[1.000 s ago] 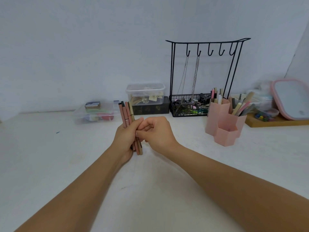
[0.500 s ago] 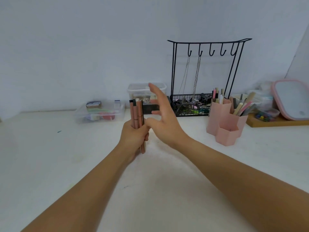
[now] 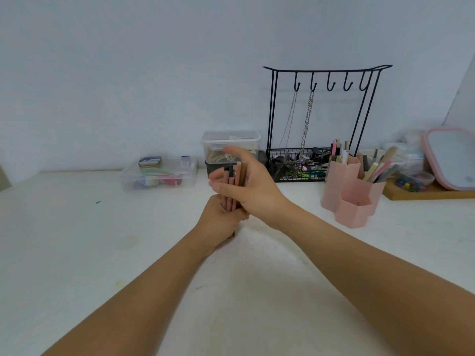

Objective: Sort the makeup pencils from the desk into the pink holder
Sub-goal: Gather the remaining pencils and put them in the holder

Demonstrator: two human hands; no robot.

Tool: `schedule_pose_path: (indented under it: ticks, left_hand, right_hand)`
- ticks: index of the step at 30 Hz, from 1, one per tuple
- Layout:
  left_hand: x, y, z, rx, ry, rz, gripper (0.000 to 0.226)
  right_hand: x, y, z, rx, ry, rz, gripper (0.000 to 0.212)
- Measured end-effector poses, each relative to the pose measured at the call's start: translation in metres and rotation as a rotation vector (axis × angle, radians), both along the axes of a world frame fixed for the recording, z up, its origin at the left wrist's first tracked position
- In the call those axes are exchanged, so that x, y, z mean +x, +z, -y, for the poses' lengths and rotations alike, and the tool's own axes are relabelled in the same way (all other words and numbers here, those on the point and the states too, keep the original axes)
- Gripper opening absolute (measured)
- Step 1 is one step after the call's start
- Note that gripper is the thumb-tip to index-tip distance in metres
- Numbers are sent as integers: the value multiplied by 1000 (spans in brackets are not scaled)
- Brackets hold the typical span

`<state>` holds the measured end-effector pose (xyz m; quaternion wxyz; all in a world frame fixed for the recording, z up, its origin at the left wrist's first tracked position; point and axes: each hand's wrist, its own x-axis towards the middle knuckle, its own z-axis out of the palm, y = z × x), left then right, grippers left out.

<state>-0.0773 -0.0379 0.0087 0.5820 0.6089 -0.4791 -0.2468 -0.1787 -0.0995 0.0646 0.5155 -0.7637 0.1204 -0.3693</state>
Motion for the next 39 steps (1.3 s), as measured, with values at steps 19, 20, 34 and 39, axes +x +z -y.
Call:
schedule_pose_path:
  ticks: [19, 20, 34, 39]
  left_hand:
    - [-17, -1, 5, 35, -113, 157, 20]
    - [-17, -2, 6, 40, -89, 126, 14]
    - [-15, 0, 4, 52, -63, -69, 34]
    - [-16, 1, 4, 43, -62, -40, 33]
  right_hand:
    - [-42, -2, 8, -78, -387, -202, 50]
    - [-55, -1, 12, -146, -468, -224, 57]
    - [-134, -36, 52, -441, -922, -719, 21]
    - [-114, -39, 38, -510, -781, -659, 27]
